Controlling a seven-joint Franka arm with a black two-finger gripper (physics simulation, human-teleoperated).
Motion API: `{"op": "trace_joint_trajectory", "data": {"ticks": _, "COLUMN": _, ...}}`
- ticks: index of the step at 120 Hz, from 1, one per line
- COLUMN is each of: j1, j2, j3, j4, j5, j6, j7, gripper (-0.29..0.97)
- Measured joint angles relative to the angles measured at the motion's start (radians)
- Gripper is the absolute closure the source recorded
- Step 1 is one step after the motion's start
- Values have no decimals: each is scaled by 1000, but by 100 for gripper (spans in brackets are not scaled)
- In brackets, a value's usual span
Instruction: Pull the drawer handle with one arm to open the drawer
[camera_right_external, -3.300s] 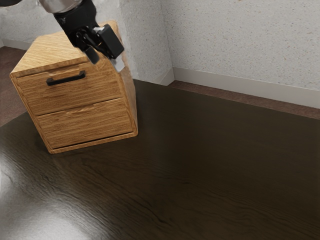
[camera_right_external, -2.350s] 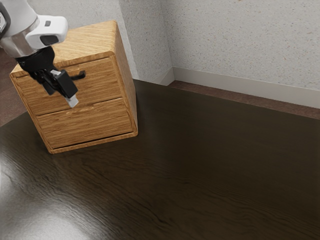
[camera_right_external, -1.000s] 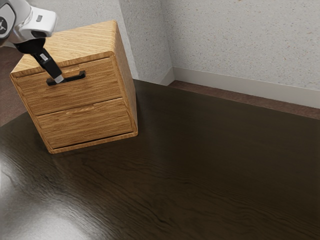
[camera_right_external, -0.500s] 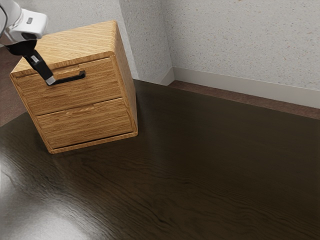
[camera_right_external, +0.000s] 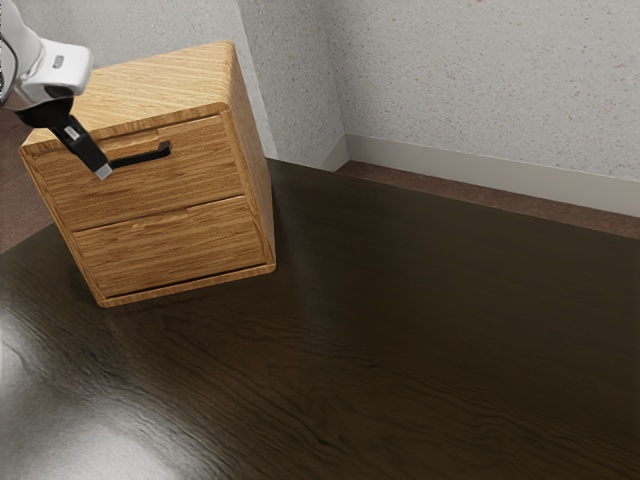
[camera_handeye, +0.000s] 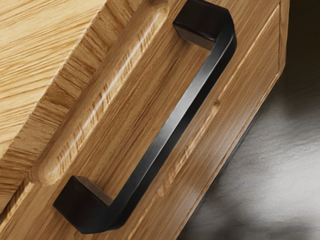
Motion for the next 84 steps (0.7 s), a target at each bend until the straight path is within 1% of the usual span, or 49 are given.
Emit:
{"op": "trace_joint_trajectory", "data": {"ticks": 28, "j1": 54, "j2": 0, "j3": -50, "j4": -18, "j5": -16, "j6": 32, "j7": 3, "gripper": 0}}
{"op": "trace_joint_trajectory", "data": {"ticks": 40, "j1": 62, "j2": 1, "j3": -65, "j4": -21, "j5": -19, "j6": 41, "j7": 3, "gripper": 0}}
{"op": "trace_joint_trajectory", "data": {"ticks": 63, "j1": 37, "j2": 2, "j3": -70, "j4": -26, "j5": -17, "j6": 48, "j7": 13, "gripper": 0}}
{"op": "trace_joint_trajectory", "data": {"ticks": 84, "j1": -9, "j2": 23, "j3": -69, "j4": -21, "j5": -20, "j6": 61, "j7": 46, "gripper": 0}}
